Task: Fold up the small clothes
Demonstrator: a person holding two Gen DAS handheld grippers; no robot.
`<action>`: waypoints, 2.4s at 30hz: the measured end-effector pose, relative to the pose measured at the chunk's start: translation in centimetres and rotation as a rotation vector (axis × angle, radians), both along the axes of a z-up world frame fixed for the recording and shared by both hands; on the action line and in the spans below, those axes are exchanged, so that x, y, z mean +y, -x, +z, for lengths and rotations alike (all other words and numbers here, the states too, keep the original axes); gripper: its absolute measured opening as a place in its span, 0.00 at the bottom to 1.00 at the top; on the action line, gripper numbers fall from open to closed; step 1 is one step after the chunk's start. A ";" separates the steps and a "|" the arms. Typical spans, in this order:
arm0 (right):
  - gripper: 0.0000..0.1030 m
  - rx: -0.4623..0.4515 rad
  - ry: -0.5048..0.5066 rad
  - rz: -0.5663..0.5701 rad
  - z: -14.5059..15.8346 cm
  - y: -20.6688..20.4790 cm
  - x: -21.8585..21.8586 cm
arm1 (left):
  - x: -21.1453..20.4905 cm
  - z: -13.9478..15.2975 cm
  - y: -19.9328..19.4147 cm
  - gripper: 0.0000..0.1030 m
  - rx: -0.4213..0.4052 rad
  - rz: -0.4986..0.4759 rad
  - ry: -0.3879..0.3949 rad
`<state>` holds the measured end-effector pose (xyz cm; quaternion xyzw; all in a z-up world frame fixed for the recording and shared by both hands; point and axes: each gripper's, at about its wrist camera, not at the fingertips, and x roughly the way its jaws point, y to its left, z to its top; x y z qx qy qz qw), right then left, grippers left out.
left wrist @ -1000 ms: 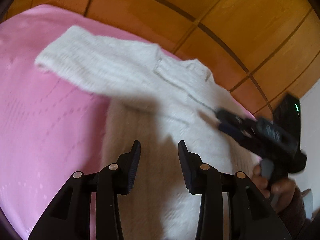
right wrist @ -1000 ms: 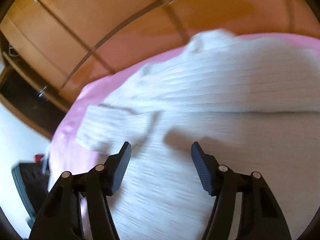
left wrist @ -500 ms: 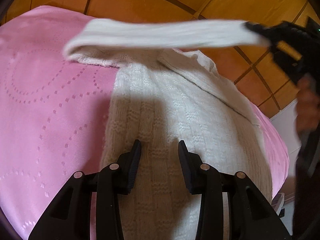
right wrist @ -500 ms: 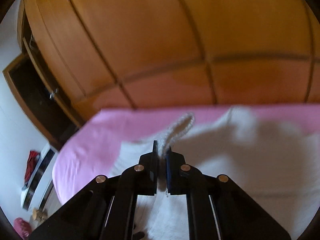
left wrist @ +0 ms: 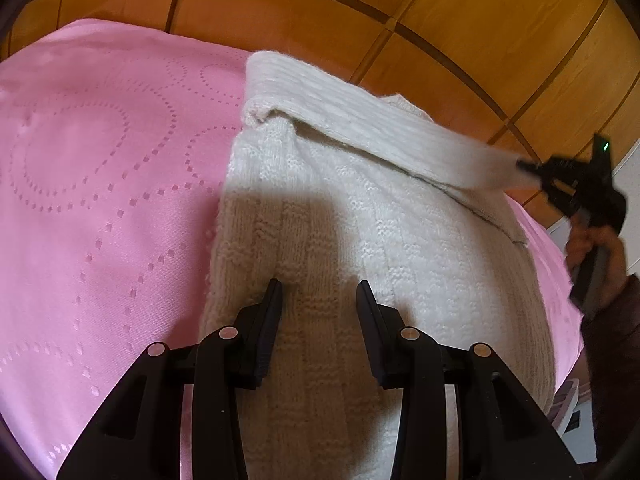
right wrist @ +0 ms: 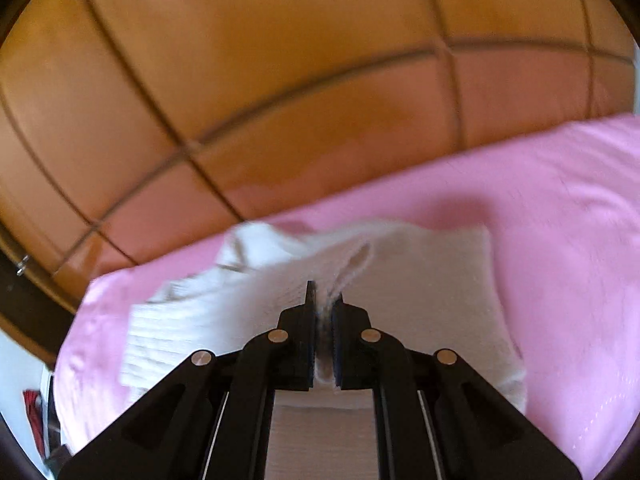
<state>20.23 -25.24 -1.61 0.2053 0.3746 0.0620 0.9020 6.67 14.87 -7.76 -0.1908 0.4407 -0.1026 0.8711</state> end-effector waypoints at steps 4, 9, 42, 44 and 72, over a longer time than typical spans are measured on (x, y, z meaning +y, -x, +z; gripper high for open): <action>0.05 0.088 0.029 -0.072 -3.5 -0.3 -2.0 | 0.3 0.8 -0.7 0.36 0.037 0.009 0.030; 0.06 0.116 0.046 -0.076 -5.8 -0.1 -2.5 | 1.4 2.9 -2.0 0.43 0.024 0.026 0.081; 0.69 0.011 0.265 0.101 -5.8 2.2 4.6 | 5.5 3.4 -20.2 0.11 -0.050 0.143 0.230; 0.69 0.018 0.315 0.103 -6.1 1.9 5.3 | 3.2 3.1 -20.8 0.11 -0.016 0.135 -0.006; 0.76 0.000 0.299 0.084 -6.8 1.4 5.1 | -4.5 5.8 -11.2 0.50 -0.089 0.096 -0.345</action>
